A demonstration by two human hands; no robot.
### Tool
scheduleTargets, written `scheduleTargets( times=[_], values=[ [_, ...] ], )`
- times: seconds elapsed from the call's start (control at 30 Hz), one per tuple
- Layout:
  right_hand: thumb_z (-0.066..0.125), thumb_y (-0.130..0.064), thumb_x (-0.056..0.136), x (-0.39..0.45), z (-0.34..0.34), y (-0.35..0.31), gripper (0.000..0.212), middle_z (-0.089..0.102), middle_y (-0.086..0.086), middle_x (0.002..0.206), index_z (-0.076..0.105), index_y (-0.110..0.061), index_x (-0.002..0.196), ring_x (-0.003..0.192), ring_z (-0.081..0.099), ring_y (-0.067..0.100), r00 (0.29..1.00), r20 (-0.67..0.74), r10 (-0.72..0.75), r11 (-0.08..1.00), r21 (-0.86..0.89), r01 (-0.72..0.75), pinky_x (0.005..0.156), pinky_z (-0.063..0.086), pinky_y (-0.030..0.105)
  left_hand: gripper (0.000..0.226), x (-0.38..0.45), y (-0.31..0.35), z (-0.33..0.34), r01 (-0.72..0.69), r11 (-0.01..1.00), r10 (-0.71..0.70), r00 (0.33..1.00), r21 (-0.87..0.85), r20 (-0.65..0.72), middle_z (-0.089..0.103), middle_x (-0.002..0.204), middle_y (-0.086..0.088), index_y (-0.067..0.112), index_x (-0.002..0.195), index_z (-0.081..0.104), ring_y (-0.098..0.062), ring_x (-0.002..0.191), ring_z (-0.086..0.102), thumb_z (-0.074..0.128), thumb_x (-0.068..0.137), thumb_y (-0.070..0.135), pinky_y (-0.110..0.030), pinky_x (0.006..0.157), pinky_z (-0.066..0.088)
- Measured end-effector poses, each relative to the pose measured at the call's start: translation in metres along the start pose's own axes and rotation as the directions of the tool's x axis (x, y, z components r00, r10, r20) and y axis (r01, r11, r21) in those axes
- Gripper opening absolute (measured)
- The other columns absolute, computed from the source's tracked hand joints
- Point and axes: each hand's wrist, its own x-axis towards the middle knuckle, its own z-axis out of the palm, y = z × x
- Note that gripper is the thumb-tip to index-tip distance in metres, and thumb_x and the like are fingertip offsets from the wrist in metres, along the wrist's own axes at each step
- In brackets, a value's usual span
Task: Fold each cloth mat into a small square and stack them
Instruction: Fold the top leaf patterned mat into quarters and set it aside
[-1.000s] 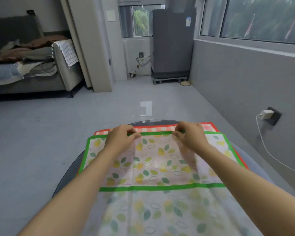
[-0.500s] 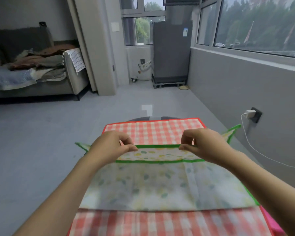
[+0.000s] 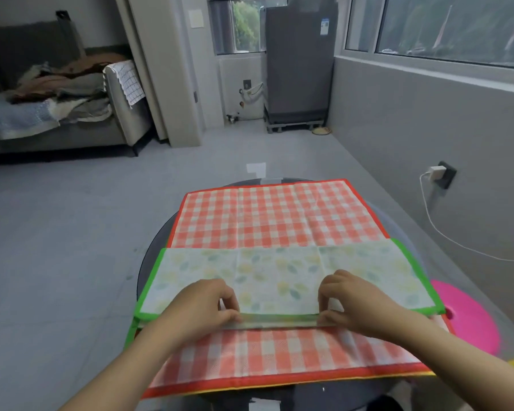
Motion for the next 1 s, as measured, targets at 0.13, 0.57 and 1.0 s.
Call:
scheduleTargets(
  times=[0.13,0.57,1.0],
  values=[
    [0.062,-0.056,0.078,0.000,0.004,0.004,0.026,0.054,-0.018,0.099,0.063,-0.030,0.085,0.097,0.045,0.004,0.999,0.045,-0.007,1.000,0.014,0.006,0.082,0.043,0.023,0.025,0.003,-0.002,0.002,-0.010,0.999,0.007,0.997,0.035,0.071,0.060,0.085,0.015,0.027,0.076,0.067,-0.001,0.076,0.058,0.069,0.075,0.052,-0.020,0.069,0.048],
    [0.043,-0.045,0.094,0.067,0.014,0.012,0.039,0.049,-0.008,0.135,0.052,-0.027,0.127,0.124,0.043,0.014,0.974,-0.224,0.046,0.998,-0.039,-0.056,0.102,0.035,0.026,0.046,0.083,0.021,0.026,-0.044,0.987,0.077,0.974,0.153,-0.213,0.024,0.153,0.001,0.024,0.142,0.033,-0.017,0.140,0.019,0.031,0.098,0.038,-0.035,0.116,0.013],
    [-0.006,-0.070,0.079,0.053,0.034,0.069,0.077,-0.006,-0.014,0.155,-0.002,-0.036,0.148,0.144,-0.009,0.007,0.954,-0.086,0.289,0.952,-0.080,-0.296,0.116,-0.009,0.028,0.058,0.096,0.012,0.063,0.012,0.958,0.007,0.998,0.288,-0.062,-0.025,0.154,0.007,0.039,0.145,-0.018,-0.013,0.141,-0.026,0.002,0.092,0.054,-0.047,0.115,-0.016]
  ],
)
